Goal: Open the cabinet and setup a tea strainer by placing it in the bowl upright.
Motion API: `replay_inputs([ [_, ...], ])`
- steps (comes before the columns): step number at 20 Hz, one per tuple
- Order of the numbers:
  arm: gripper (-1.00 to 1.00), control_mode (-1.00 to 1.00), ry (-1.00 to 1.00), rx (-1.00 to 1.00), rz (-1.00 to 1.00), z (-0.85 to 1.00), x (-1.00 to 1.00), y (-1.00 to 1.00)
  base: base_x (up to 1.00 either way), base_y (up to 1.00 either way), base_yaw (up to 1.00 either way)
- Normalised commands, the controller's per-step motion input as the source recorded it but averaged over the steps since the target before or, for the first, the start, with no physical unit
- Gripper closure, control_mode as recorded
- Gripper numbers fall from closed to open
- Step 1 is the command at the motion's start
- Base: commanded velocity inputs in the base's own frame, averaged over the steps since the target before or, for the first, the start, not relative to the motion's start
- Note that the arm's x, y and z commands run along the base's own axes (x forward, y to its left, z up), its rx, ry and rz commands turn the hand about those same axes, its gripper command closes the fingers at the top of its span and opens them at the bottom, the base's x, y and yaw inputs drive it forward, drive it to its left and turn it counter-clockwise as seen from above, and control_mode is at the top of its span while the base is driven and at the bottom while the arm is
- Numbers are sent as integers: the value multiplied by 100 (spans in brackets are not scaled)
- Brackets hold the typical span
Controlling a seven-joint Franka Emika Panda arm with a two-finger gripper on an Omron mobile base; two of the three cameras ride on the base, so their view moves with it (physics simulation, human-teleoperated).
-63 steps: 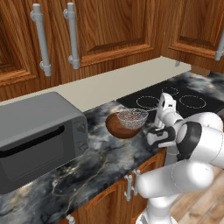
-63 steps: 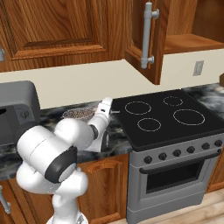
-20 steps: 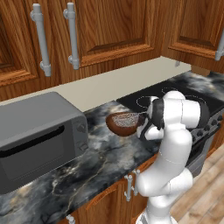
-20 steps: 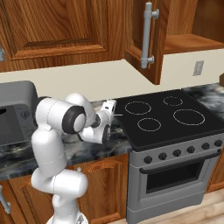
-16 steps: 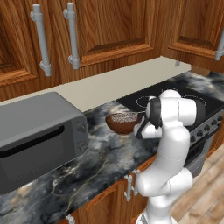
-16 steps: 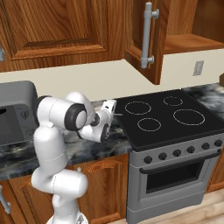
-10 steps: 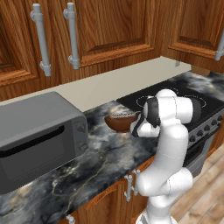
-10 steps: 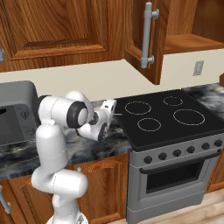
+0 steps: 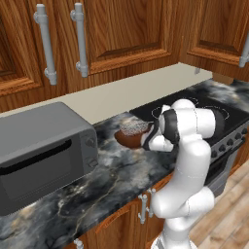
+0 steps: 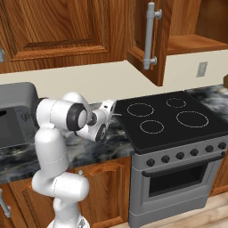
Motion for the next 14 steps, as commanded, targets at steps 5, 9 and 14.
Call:
replay_inputs([
  [5,100,-100,-15,0,0,0,-34,0,0,0,0],
  [9,100,-100,-19,0,0,0,-60,0,0,0,0],
  [14,100,-100,-14,0,0,-6,-69,-2,0,0,0],
])
